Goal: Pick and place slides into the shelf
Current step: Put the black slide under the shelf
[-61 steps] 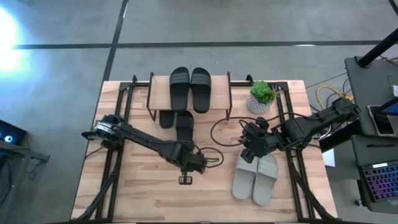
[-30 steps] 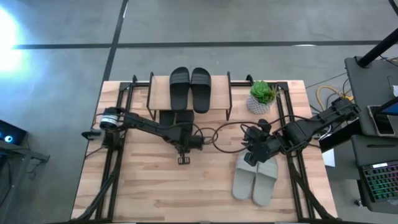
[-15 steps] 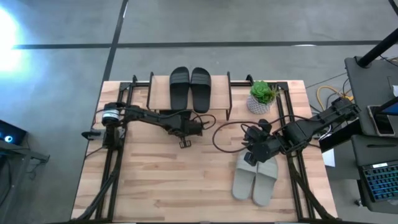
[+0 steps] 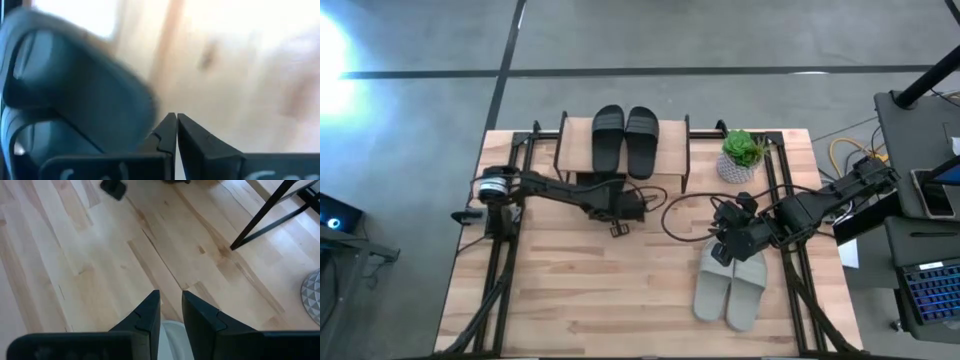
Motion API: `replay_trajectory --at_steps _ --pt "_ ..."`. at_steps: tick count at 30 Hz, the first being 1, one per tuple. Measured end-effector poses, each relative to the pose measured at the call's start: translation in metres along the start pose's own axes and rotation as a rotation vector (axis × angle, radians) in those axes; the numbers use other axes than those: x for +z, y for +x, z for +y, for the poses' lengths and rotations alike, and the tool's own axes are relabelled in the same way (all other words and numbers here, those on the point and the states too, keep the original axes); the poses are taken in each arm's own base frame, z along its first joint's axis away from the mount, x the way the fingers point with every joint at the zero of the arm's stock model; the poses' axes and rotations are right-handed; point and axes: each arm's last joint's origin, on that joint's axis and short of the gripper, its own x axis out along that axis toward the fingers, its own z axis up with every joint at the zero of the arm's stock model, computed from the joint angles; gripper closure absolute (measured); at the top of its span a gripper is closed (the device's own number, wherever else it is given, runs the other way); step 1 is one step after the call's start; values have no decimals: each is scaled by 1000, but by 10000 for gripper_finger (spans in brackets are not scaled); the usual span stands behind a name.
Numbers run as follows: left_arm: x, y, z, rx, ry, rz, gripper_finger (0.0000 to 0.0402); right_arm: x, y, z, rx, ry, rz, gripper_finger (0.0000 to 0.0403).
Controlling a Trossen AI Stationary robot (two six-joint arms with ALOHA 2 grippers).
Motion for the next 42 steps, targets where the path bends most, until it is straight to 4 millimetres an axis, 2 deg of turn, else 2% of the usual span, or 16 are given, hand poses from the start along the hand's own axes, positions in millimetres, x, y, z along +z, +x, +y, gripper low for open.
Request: replay_trajectory --at_steps 3,6,10,16,20,24,28,31,36,40,42 --pt "3 -26 -12 -41 25 -73 401 0 0 0 0 -7 0 330" --pt "4 -60 -22 -82 14 -159 401 0 0 0 0 -17 0 330" --pt "-12 -102 -27 -116 -134 -213 402 0 0 0 0 -20 0 332" --pt "-54 -171 -10 -80 -554 -414 402 0 0 0 0 -35 -3 341" --pt "-88 -197 18 25 -829 -540 402 0 -1 0 -23 -39 -33 344" --pt "-113 -194 56 190 -979 -476 402 1 -1 0 -37 -41 -50 344" --pt "-121 -181 87 240 -1034 -429 402 1 -1 -1 -47 -41 -61 344" --pt "-131 -170 112 351 -1093 -382 402 1 -1 -1 -46 -39 -62 344" --pt "-150 -148 143 465 -1257 -290 402 1 -1 0 -45 -28 -63 344" --pt "-161 -124 156 417 -1379 -64 402 1 -1 0 -45 -28 -64 344" --pt "-165 -113 159 360 -1415 -11 402 1 -1 0 -45 -28 -64 344"
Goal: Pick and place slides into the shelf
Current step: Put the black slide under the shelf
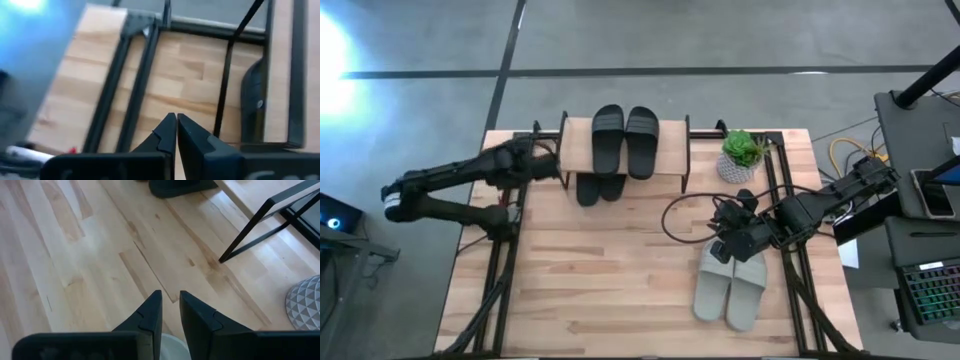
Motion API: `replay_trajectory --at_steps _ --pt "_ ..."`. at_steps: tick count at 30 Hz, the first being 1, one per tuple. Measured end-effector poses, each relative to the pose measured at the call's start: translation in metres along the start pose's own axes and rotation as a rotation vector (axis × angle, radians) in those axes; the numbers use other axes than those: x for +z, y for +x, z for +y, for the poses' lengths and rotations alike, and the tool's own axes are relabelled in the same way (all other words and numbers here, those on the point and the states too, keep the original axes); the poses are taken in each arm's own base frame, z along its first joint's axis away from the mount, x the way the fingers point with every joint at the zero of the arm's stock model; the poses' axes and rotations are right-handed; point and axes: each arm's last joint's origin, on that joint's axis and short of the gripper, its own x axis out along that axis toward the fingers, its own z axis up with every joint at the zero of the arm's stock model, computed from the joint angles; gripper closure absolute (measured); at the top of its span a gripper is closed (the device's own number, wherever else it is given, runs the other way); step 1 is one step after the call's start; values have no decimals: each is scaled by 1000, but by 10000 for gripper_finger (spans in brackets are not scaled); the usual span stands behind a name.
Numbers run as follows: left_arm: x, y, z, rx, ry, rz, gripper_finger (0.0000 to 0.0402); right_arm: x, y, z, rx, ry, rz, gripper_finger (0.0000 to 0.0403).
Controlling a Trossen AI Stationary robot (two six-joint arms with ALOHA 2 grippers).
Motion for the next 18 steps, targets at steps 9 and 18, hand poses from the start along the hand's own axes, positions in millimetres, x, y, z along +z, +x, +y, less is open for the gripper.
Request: replay_trajectory --at_steps 9,18 --pt "18 14 7 -169 -42 13 402 -1 0 0 1 -3 4 344" --pt "31 44 -13 -295 -9 -26 402 -1 0 0 1 14 4 344"
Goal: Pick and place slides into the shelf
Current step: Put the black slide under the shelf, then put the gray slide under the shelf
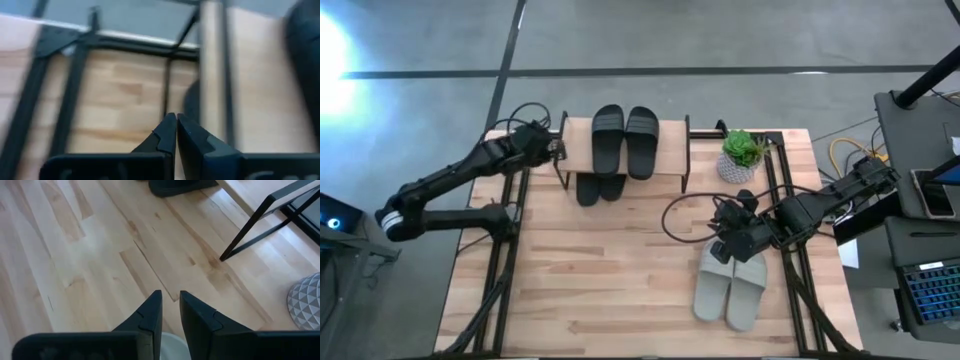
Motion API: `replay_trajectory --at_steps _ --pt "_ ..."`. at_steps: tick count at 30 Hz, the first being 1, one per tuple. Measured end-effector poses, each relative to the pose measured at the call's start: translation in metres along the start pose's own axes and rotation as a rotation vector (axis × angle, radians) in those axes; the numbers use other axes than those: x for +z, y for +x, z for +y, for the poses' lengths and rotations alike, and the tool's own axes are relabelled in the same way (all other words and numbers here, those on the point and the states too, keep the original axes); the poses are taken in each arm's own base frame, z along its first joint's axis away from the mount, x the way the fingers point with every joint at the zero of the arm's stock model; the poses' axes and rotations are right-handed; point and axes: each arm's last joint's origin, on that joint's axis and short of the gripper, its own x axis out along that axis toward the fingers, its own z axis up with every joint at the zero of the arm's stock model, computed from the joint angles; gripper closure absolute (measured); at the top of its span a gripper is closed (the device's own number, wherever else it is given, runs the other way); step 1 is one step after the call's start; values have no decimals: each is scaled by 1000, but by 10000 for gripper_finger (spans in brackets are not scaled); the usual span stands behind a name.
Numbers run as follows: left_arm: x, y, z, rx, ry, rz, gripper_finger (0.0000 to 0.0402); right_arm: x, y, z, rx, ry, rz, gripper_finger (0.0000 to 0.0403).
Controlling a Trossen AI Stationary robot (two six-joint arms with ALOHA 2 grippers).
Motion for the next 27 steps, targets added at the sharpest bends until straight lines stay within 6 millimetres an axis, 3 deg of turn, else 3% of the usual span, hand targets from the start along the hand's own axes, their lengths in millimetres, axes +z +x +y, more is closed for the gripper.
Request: replay_trajectory --at_steps 4,12,20,27 --pt "2 14 -9 5 7 -26 402 0 0 0 7 10 8 344" --pt "-3 41 -11 50 72 90 402 -1 0 1 21 14 28 344" --pt "-2 33 -14 -106 71 131 402 -2 0 0 7 6 31 344" --pt "-8 25 -3 -47 125 184 402 -3 0 -1 -1 -2 35 344"
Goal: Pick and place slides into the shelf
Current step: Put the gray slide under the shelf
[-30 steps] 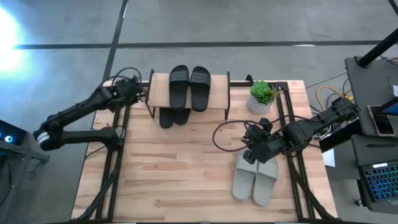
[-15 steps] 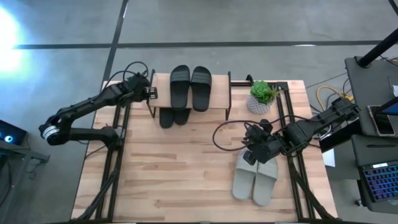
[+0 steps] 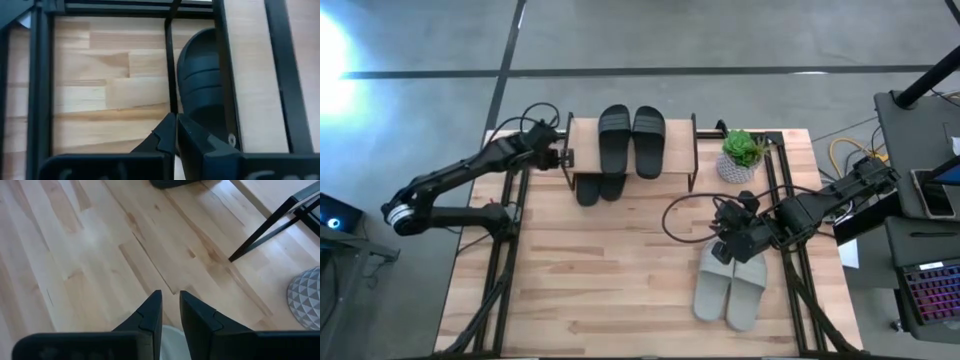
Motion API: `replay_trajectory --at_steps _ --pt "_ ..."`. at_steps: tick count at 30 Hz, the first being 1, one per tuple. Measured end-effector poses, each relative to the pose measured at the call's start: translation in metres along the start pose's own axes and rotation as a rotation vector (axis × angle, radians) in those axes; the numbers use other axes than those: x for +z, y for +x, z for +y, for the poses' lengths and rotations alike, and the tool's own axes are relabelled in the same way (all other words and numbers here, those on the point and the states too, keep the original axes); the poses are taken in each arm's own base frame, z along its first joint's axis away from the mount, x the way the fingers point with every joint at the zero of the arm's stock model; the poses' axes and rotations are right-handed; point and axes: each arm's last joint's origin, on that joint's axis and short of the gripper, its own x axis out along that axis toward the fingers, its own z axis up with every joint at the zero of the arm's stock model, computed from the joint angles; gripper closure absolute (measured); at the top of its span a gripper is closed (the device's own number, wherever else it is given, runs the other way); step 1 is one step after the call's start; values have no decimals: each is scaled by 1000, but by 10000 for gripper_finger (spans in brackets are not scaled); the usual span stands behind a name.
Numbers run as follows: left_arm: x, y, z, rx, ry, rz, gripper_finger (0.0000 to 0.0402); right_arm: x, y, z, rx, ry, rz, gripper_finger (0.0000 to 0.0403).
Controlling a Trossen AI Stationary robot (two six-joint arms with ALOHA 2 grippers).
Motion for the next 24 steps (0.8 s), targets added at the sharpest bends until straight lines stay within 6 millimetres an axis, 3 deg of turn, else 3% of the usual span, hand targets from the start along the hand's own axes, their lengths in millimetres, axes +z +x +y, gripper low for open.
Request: replay_trajectory --at_steps 4,8,14,20,24 --pt "-6 -17 5 -28 15 -11 402 -3 -2 1 2 20 11 344" --pt "-13 -46 11 -139 36 -90 402 -20 -14 11 50 -81 29 344" --pt "-30 -95 10 -594 144 -210 402 -52 -34 16 60 -179 111 344" --pt "-54 -115 -9 -937 298 -181 402 -81 -39 16 53 -94 291 344" --pt "-84 -112 -42 -1056 464 -152 402 -99 -42 18 43 7 333 344"
